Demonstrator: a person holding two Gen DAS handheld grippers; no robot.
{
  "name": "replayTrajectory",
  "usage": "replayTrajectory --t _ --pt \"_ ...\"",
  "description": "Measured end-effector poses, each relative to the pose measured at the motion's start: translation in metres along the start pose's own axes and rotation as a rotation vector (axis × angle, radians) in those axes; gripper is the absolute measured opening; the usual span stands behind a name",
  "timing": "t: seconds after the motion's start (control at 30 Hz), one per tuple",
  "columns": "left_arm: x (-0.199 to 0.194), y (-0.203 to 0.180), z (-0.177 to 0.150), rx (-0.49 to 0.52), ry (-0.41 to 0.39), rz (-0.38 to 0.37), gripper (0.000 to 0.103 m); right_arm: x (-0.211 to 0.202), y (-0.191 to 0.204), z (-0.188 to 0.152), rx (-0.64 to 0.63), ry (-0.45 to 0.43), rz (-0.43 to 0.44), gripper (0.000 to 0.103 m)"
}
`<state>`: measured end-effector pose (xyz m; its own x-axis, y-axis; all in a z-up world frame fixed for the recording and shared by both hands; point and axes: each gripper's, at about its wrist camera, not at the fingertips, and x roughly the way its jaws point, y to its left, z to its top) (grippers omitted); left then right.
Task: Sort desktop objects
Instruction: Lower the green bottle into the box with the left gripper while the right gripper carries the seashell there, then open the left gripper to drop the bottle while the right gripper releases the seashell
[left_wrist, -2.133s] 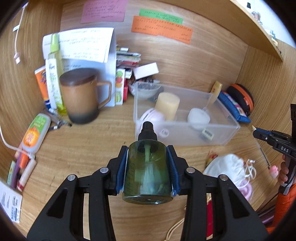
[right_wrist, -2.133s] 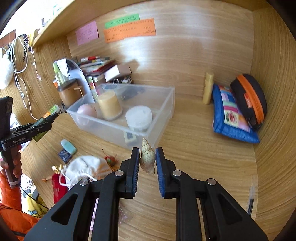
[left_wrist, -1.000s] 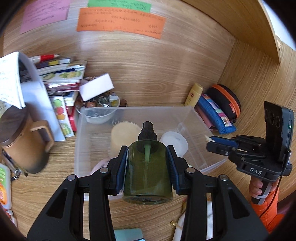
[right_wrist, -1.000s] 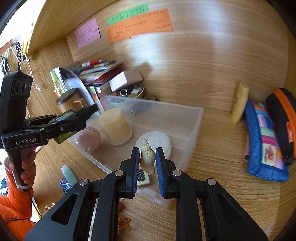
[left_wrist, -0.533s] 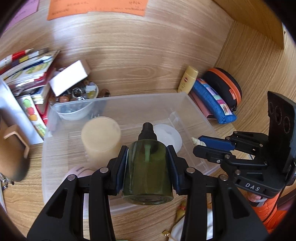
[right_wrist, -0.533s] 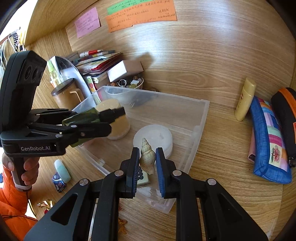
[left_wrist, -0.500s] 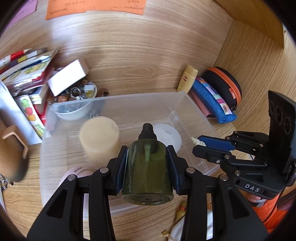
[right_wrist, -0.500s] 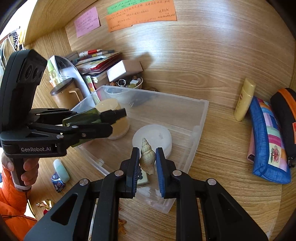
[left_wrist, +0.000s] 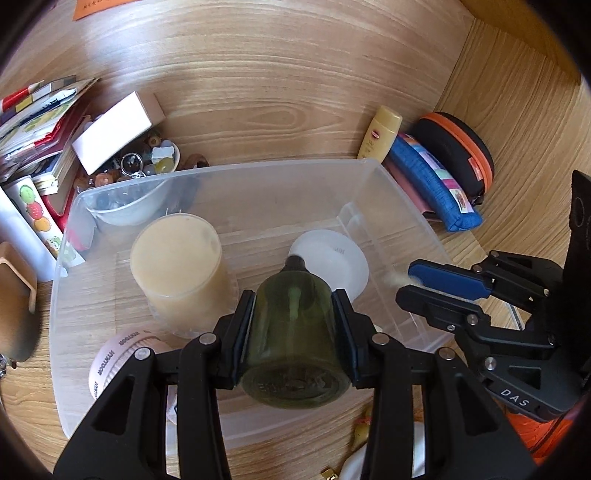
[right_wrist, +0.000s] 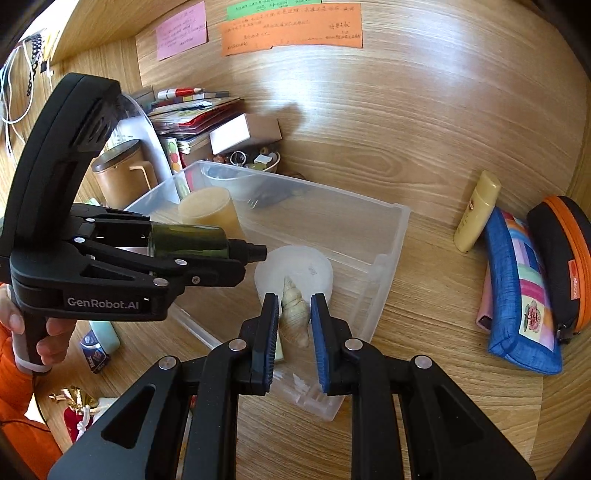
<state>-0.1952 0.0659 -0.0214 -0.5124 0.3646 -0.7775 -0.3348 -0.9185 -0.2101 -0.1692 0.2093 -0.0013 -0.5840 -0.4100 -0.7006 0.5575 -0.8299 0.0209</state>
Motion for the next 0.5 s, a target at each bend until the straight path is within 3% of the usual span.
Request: replayTrajectory --t 0.1,0.2,0.37,0.5 --pt "0.002 -0.002 -0.002 0.001 0.007 0.009 0.041 0.0 -0.001 0.0 0.002 0.0 0.007 0.019" --pt "0.002 -0.003 -0.003 -0.003 0.008 0.013 0.041 -0.001 -0.001 0.0 -0.003 -0.001 0.012 0.028" --pt "-0.005 -0.003 -0.004 -0.009 -0.008 0.032 0.041 -0.002 0.0 -0.001 0.0 -0.005 0.016 0.03" --pt "-0.019 -0.003 -0.005 -0.011 -0.047 0.062 0.053 -0.003 0.0 -0.001 0.012 -0.008 0.033 0.035"
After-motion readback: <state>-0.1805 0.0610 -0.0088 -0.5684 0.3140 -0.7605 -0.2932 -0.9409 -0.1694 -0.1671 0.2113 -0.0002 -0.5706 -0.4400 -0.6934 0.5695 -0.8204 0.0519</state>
